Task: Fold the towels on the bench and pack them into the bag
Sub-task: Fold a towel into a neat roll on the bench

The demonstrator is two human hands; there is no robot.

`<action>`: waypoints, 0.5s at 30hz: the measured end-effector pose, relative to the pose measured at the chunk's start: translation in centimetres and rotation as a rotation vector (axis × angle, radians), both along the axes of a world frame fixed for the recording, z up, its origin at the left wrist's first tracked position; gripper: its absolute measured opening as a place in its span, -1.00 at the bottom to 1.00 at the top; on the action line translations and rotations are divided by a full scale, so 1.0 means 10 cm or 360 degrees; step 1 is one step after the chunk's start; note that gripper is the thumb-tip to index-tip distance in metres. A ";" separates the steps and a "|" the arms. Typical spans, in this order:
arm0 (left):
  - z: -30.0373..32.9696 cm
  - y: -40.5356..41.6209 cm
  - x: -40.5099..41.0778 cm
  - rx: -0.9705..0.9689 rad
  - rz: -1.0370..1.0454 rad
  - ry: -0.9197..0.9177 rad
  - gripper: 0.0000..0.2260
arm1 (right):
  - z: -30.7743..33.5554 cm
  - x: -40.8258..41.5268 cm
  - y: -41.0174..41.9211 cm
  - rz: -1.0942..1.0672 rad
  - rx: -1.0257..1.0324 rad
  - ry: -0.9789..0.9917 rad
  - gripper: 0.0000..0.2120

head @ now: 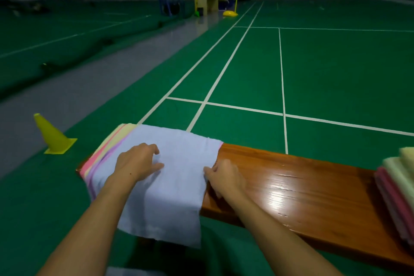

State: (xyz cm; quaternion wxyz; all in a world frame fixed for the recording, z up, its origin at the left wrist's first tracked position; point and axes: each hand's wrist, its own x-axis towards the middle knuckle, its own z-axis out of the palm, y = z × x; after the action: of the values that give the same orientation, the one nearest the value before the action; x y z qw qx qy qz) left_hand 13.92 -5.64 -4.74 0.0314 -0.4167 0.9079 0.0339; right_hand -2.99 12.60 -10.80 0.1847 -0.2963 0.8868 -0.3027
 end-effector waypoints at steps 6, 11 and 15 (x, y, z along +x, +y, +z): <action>-0.13 -0.19 0.13 0.0034 0.0216 -0.0037 -0.59 | 0.09 0.01 -0.12 -0.0004 -0.0249 -0.0379 -0.71; -0.09 -0.20 0.09 0.0075 0.0233 0.0122 -0.57 | 0.26 -0.01 0.08 -0.0255 -0.1089 -0.0626 -0.81; -0.07 -0.10 0.01 0.0230 0.0075 0.0137 -0.43 | 0.35 -0.14 0.29 -0.0469 -0.1330 -0.0540 -0.83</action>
State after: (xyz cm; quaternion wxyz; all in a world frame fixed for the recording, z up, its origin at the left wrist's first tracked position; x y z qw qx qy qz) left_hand 14.01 -6.69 -5.43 0.0215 -0.4326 0.8936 0.1178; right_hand -4.43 15.45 -7.33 0.1470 -0.1628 0.6789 -0.7007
